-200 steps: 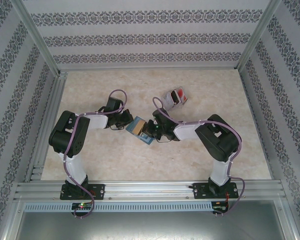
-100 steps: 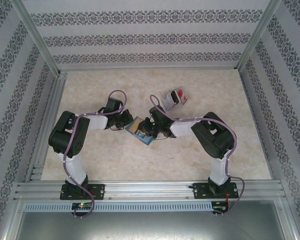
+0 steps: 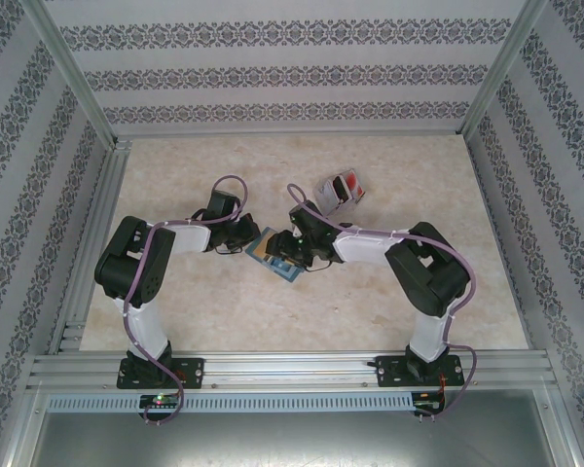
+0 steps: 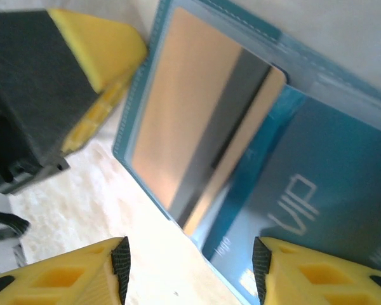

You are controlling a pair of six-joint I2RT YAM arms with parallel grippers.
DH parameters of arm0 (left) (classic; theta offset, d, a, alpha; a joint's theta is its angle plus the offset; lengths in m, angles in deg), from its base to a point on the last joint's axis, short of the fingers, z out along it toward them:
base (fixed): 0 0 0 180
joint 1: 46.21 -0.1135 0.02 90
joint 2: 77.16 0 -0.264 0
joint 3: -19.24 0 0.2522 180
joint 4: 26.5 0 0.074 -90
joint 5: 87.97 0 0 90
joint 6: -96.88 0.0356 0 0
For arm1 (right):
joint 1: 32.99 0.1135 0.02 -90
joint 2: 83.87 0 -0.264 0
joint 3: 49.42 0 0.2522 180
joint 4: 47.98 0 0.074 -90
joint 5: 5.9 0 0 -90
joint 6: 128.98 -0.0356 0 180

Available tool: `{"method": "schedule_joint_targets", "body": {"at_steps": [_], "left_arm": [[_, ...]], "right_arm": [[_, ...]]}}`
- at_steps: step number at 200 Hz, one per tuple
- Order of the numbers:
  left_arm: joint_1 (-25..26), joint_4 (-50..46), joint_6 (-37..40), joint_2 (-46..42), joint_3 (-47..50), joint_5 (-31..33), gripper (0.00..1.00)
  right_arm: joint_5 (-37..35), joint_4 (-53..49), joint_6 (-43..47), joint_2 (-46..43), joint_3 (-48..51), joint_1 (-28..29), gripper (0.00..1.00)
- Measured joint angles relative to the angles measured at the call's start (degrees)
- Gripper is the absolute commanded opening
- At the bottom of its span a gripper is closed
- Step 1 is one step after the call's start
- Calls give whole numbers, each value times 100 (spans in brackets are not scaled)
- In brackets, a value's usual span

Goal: Put the credit cards into the card holder
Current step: Insert the credit card into the card slot, then rotate the card holder at the center of the table.

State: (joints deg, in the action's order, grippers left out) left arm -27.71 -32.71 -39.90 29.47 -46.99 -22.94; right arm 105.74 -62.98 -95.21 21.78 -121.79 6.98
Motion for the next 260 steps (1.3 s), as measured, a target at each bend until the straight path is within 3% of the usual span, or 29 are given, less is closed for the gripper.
{"method": "schedule_joint_targets", "body": {"at_steps": [65,121,190,260], "left_arm": [[142,-378,4,-162,22,-48,0],[219,-1241,131,-664,114,-70,6],[289,-1598,216,-673,212,-328,5],[435,-1727,199,-411,-133,-452,4]], "right_arm": [[-105,-654,426,-415,116,-87,57],[-85,-1043,828,-1097,422,-702,54],[149,-1172,1126,-634,538,-909,51],[197,-1370,1705,-114,-295,-1565,50]]}}
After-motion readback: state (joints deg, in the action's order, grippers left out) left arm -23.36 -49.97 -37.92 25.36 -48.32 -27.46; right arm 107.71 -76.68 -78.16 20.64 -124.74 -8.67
